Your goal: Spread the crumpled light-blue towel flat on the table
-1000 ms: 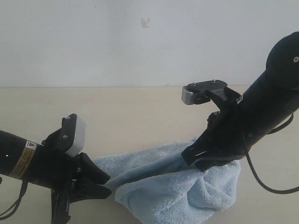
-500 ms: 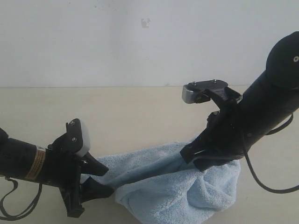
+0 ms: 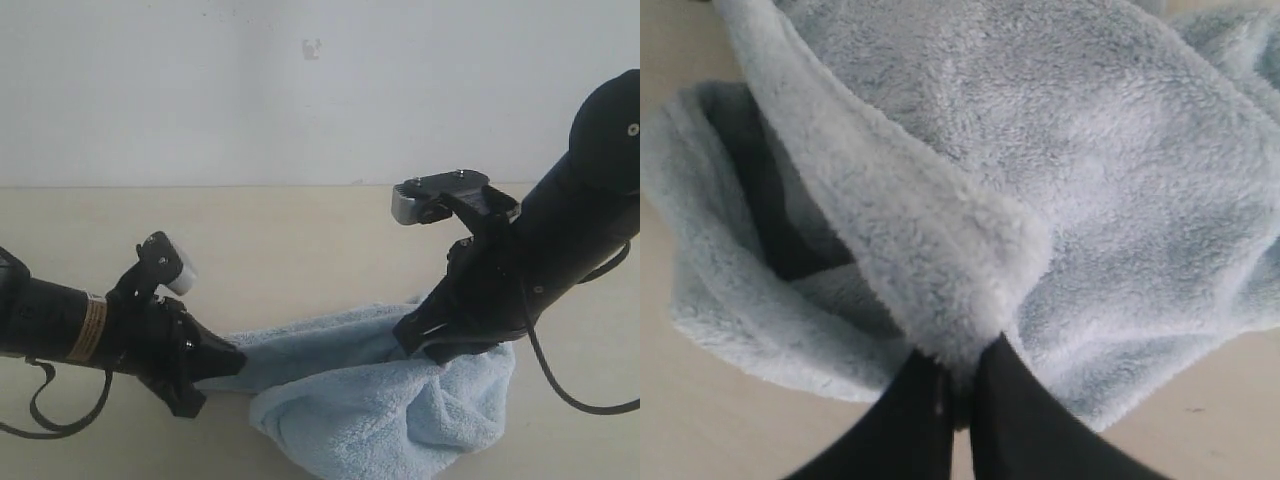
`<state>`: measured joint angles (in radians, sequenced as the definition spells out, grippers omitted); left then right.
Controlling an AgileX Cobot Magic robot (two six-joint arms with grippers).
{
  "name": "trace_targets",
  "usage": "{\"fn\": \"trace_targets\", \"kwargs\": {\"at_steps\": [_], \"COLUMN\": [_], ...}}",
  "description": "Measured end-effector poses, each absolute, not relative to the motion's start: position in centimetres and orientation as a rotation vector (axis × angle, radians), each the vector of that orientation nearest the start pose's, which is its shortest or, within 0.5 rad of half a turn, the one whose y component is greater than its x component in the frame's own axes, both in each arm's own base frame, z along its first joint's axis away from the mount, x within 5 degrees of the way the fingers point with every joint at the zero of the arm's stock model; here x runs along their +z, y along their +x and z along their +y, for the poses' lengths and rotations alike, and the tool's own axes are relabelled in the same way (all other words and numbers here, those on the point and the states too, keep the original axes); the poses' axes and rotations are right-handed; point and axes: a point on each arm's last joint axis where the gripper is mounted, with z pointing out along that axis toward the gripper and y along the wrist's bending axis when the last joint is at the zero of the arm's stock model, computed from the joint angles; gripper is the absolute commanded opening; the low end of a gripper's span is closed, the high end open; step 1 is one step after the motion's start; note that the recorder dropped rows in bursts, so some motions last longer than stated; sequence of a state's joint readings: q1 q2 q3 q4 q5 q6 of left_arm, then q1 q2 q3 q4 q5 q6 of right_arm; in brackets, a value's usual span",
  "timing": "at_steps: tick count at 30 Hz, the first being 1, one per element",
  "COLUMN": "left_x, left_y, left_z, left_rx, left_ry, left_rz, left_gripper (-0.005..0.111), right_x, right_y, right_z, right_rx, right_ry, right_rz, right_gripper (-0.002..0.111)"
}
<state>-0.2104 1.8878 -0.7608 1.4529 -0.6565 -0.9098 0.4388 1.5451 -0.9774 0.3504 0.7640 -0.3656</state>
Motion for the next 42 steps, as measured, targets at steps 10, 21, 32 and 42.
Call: {"fn": "trace_targets", "kwargs": {"at_steps": [10,21,32,42], "left_x": [21.1,24.5,22.5,22.1], "left_y": [28.8,24.3,24.1,24.8], "left_z": [-11.6,-11.3,-11.1,-11.2], "left_rx": [-0.602,-0.774,-0.809,-0.836], "left_ry": [0.941,0.858,0.789,0.687], "left_rz": [1.965,2.000,2.084,2.095], "left_gripper": [0.004,0.004,0.004,0.004], "right_x": [22.5,22.7,20.7,20.6], "right_y": [26.4,27.0,27.5,27.7], "right_z": [13.2,13.3,13.5,13.6], "right_rx": [0.173,0.164,0.149,0.169], "right_ry": [-0.891,-0.836,-0.884,-0.778], "right_rz": [2.658,2.601,2.652,2.686], "right_gripper": [0.000,0.000,0.032,0.056]}}
